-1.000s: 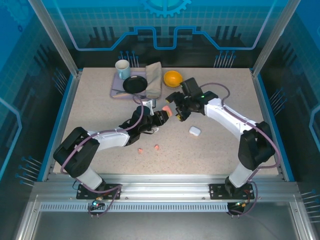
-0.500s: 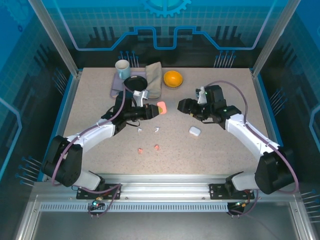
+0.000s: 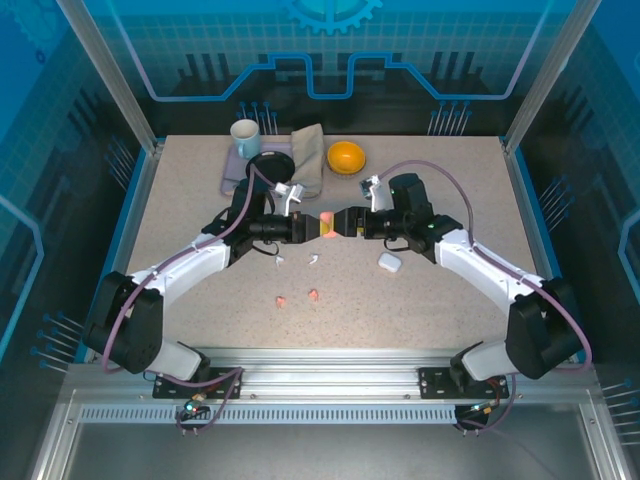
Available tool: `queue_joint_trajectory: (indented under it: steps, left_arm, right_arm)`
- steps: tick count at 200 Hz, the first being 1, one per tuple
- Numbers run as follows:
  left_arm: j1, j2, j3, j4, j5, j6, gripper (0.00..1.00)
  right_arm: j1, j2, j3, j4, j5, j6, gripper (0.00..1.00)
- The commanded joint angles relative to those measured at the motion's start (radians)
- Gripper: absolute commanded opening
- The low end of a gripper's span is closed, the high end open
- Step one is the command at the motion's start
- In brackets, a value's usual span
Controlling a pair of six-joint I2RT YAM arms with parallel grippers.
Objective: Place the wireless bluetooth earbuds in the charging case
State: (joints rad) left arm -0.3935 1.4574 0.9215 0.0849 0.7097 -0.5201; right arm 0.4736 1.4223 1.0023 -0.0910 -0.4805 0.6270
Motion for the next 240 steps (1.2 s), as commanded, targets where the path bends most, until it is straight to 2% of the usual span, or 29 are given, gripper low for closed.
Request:
queue_joint_trajectory:
  steps: [1,30,57,81,109,135,181,240]
  left_arm:
    - [0.006,-0.035,0.035,-0.018,0.032,0.027,0.00]
    - [0.005,-0.049,0.043,-0.020,0.033,0.029,0.00]
    - [0.006,-0.070,0.051,-0.020,0.033,0.029,0.00]
    - [0.006,-0.083,0.057,-0.018,0.032,0.028,0.00]
    - [0.006,-0.082,0.059,-0.017,0.031,0.028,0.00]
    - [0.006,-0.074,0.060,-0.006,0.033,0.024,0.00]
    - [0.005,-0.060,0.059,0.013,0.040,0.013,0.00]
    - [0.006,-0.051,0.047,0.070,0.039,-0.028,0.00]
  right_arm:
    - [0.016,0.016,0.018,0.028,-0.013,-0.016,0.70]
    - [0.003,0.027,-0.031,0.032,0.025,-0.012,0.66]
    - [-0.057,0.036,-0.108,0.074,0.034,0.021,0.61]
    - [-0.116,0.043,-0.182,0.101,0.027,0.051,0.59]
    - [-0.141,0.006,-0.212,0.103,-0.002,0.059,0.59]
    - [-0.142,-0.059,-0.221,0.120,-0.052,0.074,0.58]
    - [-0.141,-0.118,-0.223,0.241,-0.196,0.134,0.48]
    - [-0.101,-0.066,-0.162,0.292,-0.208,0.166,0.40]
